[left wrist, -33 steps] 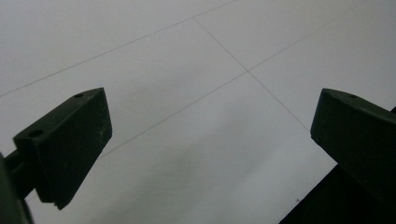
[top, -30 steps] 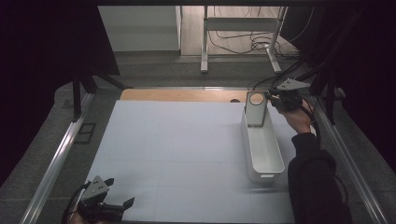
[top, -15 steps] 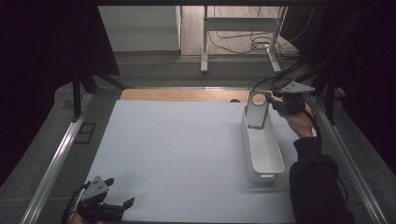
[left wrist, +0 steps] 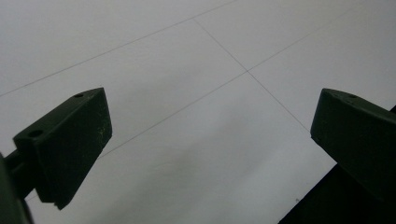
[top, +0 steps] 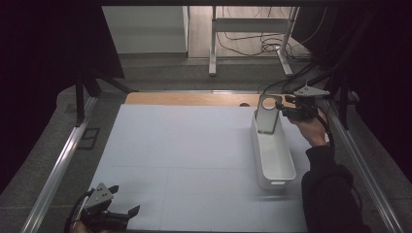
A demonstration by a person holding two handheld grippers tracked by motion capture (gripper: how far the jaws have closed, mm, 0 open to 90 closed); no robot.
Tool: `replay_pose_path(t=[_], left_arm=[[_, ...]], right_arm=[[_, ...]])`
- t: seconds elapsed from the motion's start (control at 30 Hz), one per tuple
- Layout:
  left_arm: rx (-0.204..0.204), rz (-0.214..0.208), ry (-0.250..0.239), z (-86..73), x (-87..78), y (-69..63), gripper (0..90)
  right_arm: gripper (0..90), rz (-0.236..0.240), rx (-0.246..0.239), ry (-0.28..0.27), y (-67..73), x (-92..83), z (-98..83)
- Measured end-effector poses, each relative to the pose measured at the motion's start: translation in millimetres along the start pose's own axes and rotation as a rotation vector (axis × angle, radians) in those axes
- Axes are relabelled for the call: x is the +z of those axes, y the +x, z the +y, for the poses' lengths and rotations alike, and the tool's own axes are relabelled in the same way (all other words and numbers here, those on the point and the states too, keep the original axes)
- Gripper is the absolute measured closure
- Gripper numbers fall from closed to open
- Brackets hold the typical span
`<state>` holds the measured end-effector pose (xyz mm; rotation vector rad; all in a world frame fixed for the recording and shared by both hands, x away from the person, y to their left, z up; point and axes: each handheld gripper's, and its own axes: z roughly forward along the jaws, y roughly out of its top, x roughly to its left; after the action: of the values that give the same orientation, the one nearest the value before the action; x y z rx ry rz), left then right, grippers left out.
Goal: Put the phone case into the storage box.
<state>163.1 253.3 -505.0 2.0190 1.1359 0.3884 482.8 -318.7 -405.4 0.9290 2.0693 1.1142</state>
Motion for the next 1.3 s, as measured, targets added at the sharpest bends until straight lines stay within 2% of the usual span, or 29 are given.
replay_pose_path(t=[0.2,0.33,0.47,0.67,0.9,0.93,1.03,1.13,1.3], left_arm=[[-0.002,0.0,0.0,0.1,0.0,0.3,0.0],[-0.004,0.0,-0.003,-0.1,-0.3,0.7,0.0],[-0.01,-0.002,-0.011,-0.5,-1.2,1.2,0.0],[-0.017,-0.004,-0.024,-1.2,-2.7,2.1,0.0],[-0.021,-0.007,-0.033,-1.8,-3.6,2.7,0.0],[-0.02,-0.008,-0.034,-1.8,-3.7,2.8,0.0],[-0.024,-0.012,-0.037,-2.0,-3.8,3.1,0.0],[-0.024,-0.015,-0.039,-2.2,-4.2,3.5,0.0],[-0.022,-0.019,-0.042,-2.5,-4.6,3.7,0.0]], right_arm=[[41.0,-0.001,0.033,0.016,1.9,-3.1,1.2],[35.9,0.011,0.087,0.039,2.9,-4.4,1.7],[32.4,0.02,0.114,0.053,3.7,-5.8,1.3],[25.4,0.075,0.187,0.094,8.2,-10.8,-0.3],[22.6,0.114,0.215,0.103,17.2,-22.0,-3.1],[19.6,0.127,0.227,0.127,20.9,-25.5,-4.2],[18.6,0.128,0.222,0.129,24.5,-29.6,-5.4],[14.9,0.138,0.243,0.133,30.3,-36.4,-7.0],[9.9,0.134,0.226,0.163,43.3,-46.8,-9.8]])
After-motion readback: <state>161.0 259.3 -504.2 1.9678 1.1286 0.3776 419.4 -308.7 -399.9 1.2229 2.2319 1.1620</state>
